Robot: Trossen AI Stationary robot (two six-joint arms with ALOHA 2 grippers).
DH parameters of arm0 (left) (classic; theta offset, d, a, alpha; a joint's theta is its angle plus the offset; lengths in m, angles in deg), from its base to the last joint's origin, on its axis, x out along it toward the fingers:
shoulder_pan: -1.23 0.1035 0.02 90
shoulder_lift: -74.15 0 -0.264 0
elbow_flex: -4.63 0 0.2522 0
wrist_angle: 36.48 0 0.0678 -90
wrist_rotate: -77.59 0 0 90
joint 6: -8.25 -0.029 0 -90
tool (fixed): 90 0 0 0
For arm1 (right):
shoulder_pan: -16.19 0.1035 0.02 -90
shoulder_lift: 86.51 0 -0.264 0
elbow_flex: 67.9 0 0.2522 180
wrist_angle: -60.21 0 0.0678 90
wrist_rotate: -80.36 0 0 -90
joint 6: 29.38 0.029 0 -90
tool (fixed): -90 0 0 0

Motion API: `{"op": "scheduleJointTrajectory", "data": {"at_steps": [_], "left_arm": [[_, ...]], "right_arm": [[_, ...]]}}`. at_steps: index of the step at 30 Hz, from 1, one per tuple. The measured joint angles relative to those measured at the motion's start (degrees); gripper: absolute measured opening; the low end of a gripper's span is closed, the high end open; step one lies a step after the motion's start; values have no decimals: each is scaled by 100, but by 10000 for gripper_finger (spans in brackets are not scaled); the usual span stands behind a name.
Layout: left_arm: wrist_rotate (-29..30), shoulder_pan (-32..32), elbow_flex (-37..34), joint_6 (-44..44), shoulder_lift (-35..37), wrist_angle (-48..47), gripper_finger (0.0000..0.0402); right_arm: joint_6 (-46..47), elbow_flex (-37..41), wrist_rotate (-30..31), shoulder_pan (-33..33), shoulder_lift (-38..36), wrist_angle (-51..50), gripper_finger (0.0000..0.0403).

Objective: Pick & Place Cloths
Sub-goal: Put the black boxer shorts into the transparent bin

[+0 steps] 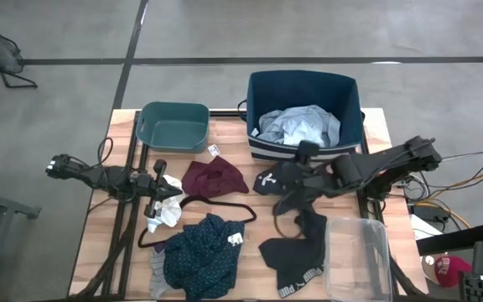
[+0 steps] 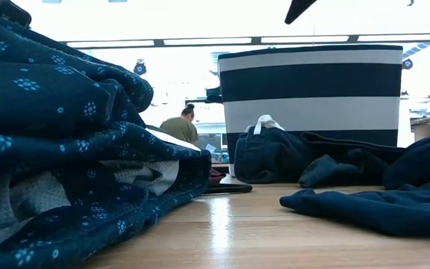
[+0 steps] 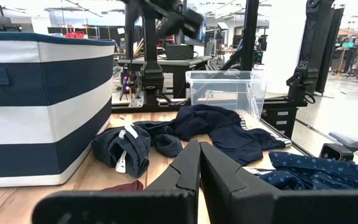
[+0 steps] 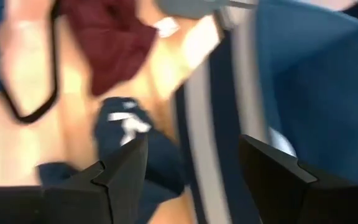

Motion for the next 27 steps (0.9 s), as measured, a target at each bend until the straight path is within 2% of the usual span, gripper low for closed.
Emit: {"op": "scheduleJointTrajectory", "data": {"at_steps": [4, 9, 14, 19, 27], "left_arm": [[0, -1, 1, 0, 1, 0, 14], [-1, 0, 1, 0, 0, 0, 14], [0, -1, 1, 0, 1, 0, 14], [0, 0, 1, 0, 1, 0, 14], [0, 1, 1, 0, 1, 0, 14]], "right_arm": [[59, 2, -654, 162, 306, 13, 251], [282, 2, -1991, 314, 697, 247, 242], [497, 2, -2978, 499, 1097, 594, 228], [845, 2, -3464, 702, 1596, 1051, 226], [1295, -4, -4616, 855, 2424, 857, 262]]}}
